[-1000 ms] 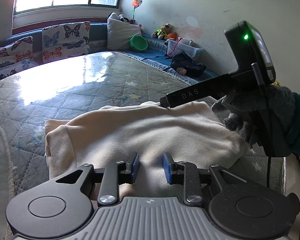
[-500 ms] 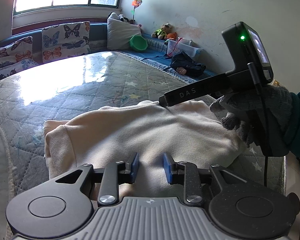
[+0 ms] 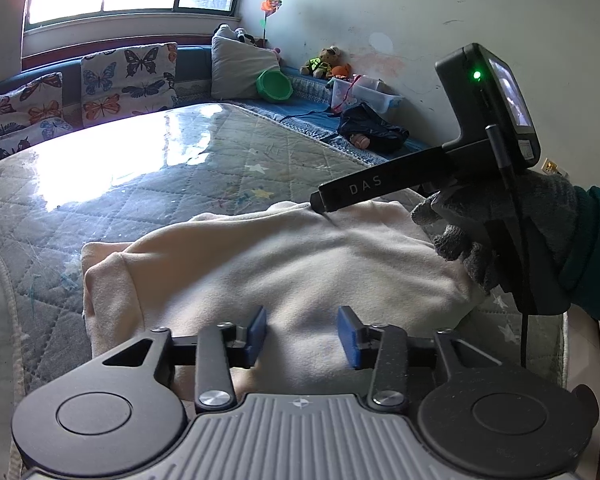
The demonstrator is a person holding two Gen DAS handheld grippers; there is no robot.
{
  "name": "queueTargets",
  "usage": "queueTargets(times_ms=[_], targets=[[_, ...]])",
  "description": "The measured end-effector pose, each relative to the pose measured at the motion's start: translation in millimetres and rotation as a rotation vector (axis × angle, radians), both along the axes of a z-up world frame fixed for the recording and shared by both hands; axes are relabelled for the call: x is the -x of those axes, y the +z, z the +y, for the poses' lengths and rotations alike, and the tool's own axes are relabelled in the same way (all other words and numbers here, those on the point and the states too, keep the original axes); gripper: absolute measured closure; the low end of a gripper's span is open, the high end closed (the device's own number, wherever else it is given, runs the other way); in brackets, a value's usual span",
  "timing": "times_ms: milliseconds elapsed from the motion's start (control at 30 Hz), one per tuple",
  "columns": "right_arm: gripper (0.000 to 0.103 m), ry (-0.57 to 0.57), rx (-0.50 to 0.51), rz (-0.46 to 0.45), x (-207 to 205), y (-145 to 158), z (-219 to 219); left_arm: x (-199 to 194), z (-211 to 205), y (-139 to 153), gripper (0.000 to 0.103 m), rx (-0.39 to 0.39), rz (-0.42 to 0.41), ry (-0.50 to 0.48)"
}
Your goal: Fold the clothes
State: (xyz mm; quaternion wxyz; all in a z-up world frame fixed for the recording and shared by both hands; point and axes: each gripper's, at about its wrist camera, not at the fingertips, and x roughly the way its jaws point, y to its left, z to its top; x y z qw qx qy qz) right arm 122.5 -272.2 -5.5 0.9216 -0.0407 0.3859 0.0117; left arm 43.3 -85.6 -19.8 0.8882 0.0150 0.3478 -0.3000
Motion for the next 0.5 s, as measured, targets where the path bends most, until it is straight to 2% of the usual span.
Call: queueTargets(times_ms=[500], targets=[[0.000, 0.010, -0.040, -0.055, 40.3, 18.0, 1.0, 9.9, 7.7, 13.7, 0.039, -0.022, -0.006, 0.066]])
